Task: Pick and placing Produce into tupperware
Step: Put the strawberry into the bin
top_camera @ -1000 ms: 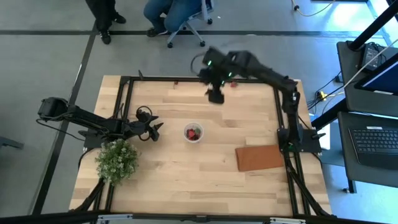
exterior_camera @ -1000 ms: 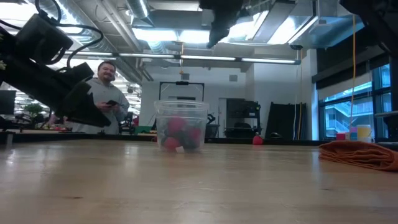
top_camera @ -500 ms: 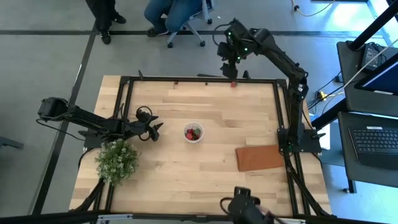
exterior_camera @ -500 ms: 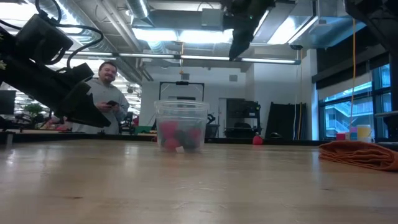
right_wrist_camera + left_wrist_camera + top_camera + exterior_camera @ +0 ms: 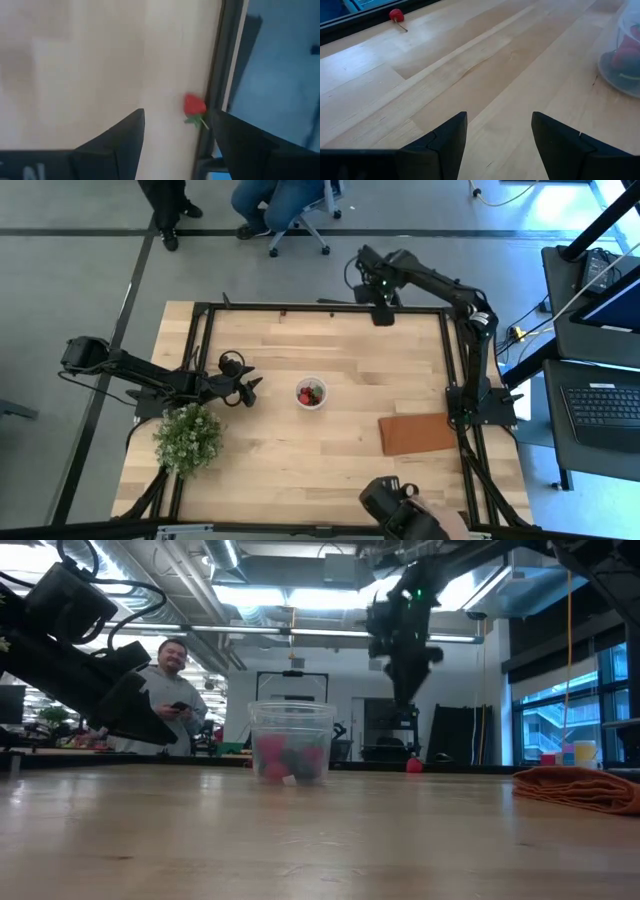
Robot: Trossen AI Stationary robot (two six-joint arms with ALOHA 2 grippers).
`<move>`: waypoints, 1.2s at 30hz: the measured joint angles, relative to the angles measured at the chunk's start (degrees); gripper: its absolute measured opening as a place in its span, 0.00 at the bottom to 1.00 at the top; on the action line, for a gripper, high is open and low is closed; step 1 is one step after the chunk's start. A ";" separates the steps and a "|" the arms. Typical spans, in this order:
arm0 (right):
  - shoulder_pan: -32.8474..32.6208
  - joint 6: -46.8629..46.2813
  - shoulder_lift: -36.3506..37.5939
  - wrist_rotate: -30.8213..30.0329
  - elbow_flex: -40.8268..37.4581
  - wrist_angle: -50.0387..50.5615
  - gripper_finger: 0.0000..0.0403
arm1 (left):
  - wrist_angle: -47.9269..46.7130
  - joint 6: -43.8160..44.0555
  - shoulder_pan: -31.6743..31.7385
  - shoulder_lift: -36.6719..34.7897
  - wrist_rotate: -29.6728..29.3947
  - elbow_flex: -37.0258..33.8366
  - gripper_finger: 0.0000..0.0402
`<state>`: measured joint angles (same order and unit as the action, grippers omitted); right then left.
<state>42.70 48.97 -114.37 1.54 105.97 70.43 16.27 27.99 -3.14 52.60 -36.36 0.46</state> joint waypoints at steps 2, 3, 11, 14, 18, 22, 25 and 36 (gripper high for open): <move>0.00 1.78 -0.01 -3.31 -3.59 -2.84 0.58 | 0.00 -0.02 0.01 0.00 0.00 0.01 0.53; 0.00 2.67 -0.07 -4.41 -4.98 -4.17 0.58 | 0.00 -0.02 0.02 0.00 0.00 0.01 0.53; 0.10 15.84 -0.07 -5.72 -11.05 -13.64 0.58 | -0.02 -0.04 0.02 0.00 0.00 0.01 0.53; 0.38 18.48 -0.04 -7.51 -11.94 -16.33 0.58 | -0.02 -0.04 0.02 0.00 0.00 0.01 0.53; 1.52 20.17 -0.04 -7.61 -13.36 -17.93 0.58 | -0.02 -0.04 0.00 0.00 0.01 -0.01 0.53; 2.64 20.81 -0.04 -7.65 -15.75 -18.54 0.58 | -0.02 -0.05 0.02 0.00 0.00 0.01 0.53; 3.24 22.02 0.02 -7.65 -17.99 -20.66 0.58 | -0.08 -0.07 0.00 0.00 0.00 -0.01 0.53; 3.52 23.64 0.02 -7.96 -24.07 -31.14 0.58 | -0.37 -0.07 0.00 0.00 0.00 0.00 0.53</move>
<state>46.22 72.60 -114.34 -6.42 81.89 39.29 15.90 27.92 -3.14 52.60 -36.36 0.47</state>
